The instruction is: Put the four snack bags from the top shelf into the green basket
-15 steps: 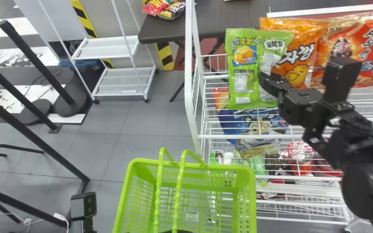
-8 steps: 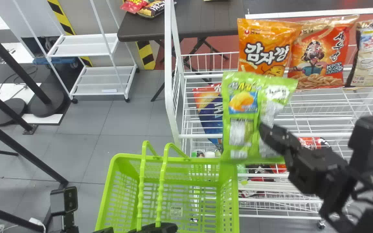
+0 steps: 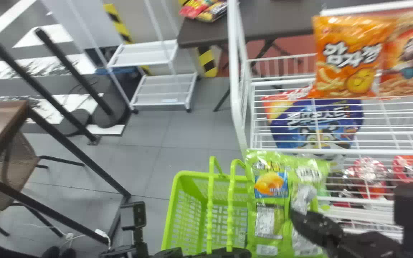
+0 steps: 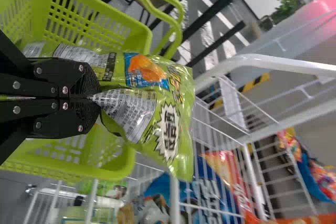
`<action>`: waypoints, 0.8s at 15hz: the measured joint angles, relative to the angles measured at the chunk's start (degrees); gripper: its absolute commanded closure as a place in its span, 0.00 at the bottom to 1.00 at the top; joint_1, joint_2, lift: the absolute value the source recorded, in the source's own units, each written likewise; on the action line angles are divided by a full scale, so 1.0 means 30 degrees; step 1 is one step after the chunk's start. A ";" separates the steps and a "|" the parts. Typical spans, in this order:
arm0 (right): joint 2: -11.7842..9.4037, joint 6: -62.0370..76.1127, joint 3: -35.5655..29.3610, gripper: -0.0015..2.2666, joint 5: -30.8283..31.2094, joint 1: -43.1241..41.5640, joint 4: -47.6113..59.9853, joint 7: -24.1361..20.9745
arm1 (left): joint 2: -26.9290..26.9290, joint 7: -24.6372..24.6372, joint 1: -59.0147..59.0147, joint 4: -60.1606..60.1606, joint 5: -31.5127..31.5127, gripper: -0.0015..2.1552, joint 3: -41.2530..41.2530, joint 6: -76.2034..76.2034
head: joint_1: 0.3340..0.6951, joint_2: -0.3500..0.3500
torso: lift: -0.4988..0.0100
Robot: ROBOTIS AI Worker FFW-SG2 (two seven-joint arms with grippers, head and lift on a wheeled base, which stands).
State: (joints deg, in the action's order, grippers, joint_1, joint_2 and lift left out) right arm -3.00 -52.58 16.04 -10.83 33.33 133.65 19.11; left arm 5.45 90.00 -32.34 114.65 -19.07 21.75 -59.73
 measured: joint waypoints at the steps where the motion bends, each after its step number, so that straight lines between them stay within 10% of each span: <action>1: -0.0058 -0.0067 0.0715 0.90 0.0269 -0.0361 -0.0731 -0.0158 | -0.0005 0.0000 0.0000 0.0020 0.0000 1.00 -0.0010 0.0001 | 1.00 1.00 | 0.98; 4: -0.0182 -0.0135 0.2221 0.00 0.1111 -0.0965 -0.1953 -0.0637 | -0.0028 0.0000 0.0002 0.0025 0.0023 1.00 -0.0017 0.0002 | 1.00 1.00 | 0.98; 12: -0.1047 -0.1287 0.0555 0.02 -0.1400 -0.0154 -0.0063 0.0359 | 0.0008 0.0000 0.0002 -0.0056 0.0060 1.00 -0.0015 0.0002 | 1.00 1.00 | 0.98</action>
State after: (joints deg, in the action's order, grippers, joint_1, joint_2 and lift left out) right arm -6.14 -56.44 17.70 -15.03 32.87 133.46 20.19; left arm 5.47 90.00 -32.34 114.49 -18.89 21.70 -59.73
